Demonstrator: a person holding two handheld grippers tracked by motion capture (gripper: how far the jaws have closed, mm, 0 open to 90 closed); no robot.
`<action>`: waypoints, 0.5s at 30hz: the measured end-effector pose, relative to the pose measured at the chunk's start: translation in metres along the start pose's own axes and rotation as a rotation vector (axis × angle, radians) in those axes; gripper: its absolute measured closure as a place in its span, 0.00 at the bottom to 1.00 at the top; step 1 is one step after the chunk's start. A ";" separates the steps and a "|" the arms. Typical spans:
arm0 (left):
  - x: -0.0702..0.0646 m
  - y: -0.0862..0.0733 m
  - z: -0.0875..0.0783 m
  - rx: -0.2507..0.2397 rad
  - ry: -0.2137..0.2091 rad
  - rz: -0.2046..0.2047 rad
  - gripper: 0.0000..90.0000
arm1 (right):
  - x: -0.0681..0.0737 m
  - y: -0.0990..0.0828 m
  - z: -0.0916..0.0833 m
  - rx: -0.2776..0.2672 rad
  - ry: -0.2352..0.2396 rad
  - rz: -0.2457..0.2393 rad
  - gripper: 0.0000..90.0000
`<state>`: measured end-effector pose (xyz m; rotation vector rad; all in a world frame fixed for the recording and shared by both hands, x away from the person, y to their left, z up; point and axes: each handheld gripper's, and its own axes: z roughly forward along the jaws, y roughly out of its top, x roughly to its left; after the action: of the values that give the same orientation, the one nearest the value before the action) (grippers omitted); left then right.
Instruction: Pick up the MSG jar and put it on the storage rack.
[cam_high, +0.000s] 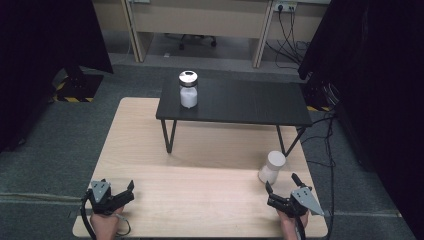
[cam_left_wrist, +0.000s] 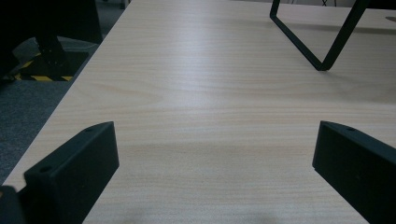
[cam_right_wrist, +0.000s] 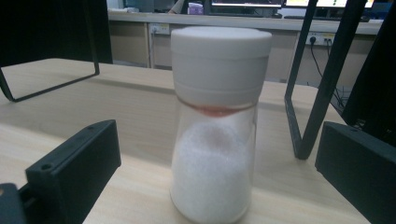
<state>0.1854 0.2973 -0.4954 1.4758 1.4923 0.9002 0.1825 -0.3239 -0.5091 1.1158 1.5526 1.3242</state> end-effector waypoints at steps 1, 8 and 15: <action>0.000 0.000 0.000 0.001 0.000 0.001 0.00 | 0.000 0.001 0.002 -0.001 0.001 0.001 0.00; 0.000 0.001 0.000 0.008 -0.003 0.005 0.00 | -0.004 0.008 0.014 0.008 0.032 0.028 0.00; -0.001 0.001 0.001 0.010 -0.001 0.017 0.00 | -0.009 0.022 0.026 0.034 0.051 0.054 0.02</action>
<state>0.1871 0.2961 -0.4946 1.4983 1.4875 0.9029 0.2125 -0.3235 -0.4912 1.1608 1.5976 1.3761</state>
